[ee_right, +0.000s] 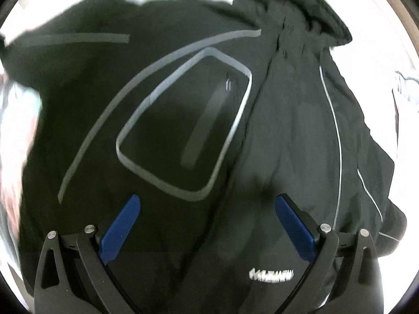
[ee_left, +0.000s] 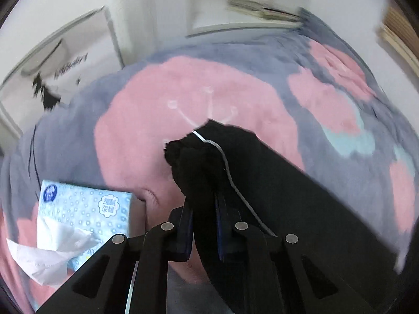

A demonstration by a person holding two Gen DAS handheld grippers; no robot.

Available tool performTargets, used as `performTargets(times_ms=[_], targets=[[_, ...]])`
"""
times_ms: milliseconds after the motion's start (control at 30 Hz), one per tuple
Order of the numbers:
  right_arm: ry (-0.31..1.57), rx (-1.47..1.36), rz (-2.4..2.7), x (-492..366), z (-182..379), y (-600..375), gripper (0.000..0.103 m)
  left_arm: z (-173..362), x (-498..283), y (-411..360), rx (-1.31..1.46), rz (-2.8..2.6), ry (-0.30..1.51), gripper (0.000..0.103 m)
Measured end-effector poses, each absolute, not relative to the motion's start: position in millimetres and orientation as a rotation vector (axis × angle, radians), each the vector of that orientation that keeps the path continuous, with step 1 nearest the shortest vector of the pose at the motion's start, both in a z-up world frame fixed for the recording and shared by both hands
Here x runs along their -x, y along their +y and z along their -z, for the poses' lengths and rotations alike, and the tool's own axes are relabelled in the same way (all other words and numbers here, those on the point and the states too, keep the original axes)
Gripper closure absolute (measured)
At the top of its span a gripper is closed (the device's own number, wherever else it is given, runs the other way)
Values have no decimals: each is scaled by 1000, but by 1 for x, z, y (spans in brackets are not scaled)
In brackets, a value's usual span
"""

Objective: Fold large clothes

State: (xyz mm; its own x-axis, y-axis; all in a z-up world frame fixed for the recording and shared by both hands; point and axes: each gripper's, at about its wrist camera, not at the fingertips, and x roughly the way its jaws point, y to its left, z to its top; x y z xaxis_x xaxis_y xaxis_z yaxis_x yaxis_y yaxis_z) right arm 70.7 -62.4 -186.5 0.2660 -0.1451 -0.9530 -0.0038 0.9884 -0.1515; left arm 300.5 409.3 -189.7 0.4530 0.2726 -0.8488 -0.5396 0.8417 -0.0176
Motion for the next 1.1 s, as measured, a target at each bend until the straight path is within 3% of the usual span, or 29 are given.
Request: performTargets(times_ms=[200, 300, 400, 533, 867, 1100], targets=[[1118, 99, 25, -142, 178, -41, 4, 148, -277, 386, 263, -383, 880, 89], [1183, 119, 51, -166, 212, -31, 12, 124, -266, 369, 240, -285, 842, 89], [1280, 120, 35, -175, 253, -28, 12, 95, -255, 334, 184, -171, 797, 89], [1295, 86, 10, -171, 239, -36, 14, 64, -245, 279, 117, -23, 759, 90], [1126, 67, 174, -68, 132, -130, 13, 27, -175, 74, -72, 413, 693, 90], [1150, -61, 362, 5, 125, -217, 13, 60, -136, -82, -164, 719, 791, 89]])
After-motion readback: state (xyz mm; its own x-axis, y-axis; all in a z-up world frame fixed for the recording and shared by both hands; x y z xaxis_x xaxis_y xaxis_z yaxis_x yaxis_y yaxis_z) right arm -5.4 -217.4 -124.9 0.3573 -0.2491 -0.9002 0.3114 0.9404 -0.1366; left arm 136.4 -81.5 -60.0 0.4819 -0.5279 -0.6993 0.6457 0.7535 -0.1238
